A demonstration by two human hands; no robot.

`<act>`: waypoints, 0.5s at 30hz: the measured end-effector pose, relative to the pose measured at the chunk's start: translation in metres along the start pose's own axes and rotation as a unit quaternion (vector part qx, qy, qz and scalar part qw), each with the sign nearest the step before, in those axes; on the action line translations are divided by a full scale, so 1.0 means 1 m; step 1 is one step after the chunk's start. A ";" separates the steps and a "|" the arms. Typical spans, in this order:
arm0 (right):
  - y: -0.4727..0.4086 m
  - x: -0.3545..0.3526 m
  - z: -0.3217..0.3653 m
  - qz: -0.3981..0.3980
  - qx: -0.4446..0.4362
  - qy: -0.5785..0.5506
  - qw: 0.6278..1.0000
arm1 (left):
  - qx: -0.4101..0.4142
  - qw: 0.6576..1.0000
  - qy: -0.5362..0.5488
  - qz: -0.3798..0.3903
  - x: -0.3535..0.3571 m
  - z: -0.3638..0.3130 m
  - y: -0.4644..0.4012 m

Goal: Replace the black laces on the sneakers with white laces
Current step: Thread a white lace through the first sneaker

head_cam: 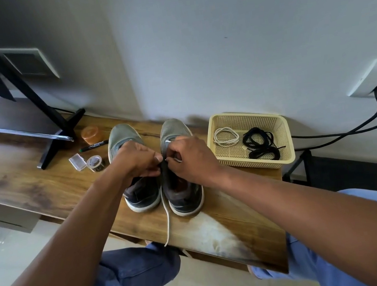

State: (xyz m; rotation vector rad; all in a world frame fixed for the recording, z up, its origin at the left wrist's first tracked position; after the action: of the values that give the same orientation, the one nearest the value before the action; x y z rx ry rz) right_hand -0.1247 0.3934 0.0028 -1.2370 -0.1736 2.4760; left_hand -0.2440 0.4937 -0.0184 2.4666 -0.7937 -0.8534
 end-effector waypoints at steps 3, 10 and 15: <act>-0.001 0.001 0.000 -0.002 0.003 0.008 1.000 | 0.014 1.000 0.001 0.000 0.000 -0.002 0.001; 0.002 0.001 -0.004 -0.042 0.007 0.034 0.999 | 0.028 1.000 0.000 0.003 0.000 -0.001 -0.002; 0.008 0.003 -0.006 -0.059 0.014 0.048 0.997 | 0.026 1.000 0.004 0.009 0.004 -0.001 -0.005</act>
State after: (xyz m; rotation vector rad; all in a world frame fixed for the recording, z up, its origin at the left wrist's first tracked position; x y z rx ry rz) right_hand -0.1233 0.3871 -0.0052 -1.2925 -0.1810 2.3049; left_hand -0.2383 0.4954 -0.0222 2.5021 -0.8452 -0.8268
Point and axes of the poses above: each hand's wrist, its own y-axis away from the middle knuckle, its own x-axis out of the palm, z = x × y, the point moved 6 cm from there along -y, towards the middle knuckle, and after that the axes turned 4 degrees about -y, right-handed, at the moved point
